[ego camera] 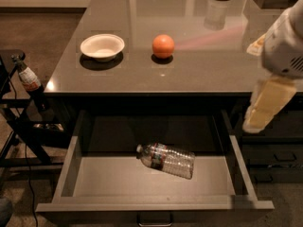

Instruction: Pick water bottle from top drawer and place on counter

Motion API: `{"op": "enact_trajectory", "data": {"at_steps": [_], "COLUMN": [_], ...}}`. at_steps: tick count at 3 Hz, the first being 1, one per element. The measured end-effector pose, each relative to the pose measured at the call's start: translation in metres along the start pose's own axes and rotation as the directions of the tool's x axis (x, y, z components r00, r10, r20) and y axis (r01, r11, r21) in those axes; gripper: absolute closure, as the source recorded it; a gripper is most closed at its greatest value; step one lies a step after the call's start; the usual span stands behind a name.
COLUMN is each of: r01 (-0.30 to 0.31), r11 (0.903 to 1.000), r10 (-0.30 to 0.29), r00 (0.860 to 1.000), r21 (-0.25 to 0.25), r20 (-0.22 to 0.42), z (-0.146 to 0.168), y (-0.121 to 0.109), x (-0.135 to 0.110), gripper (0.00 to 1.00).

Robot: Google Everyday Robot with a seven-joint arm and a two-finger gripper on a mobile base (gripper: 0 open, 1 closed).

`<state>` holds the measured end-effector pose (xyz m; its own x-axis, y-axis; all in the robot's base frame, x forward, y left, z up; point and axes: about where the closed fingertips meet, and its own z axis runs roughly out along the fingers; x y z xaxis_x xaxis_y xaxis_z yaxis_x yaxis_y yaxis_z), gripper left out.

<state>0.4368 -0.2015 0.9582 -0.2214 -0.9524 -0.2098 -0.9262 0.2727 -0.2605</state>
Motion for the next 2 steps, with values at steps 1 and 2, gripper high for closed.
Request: {"op": "enact_trajectory", "data": {"at_steps": [1, 2], "r01": [-0.045, -0.045], "r11": [0.9986, 0.9986], "r10": [0.045, 0.045], "r00": [0.999, 0.999], "r21": [0.028, 0.028], "r20": [-0.014, -0.014], "z": [0.099, 0.0991], "y": [0.0233, 0.0237], "x": [-0.0377, -0.0379], "gripper": [0.0, 0.0]}}
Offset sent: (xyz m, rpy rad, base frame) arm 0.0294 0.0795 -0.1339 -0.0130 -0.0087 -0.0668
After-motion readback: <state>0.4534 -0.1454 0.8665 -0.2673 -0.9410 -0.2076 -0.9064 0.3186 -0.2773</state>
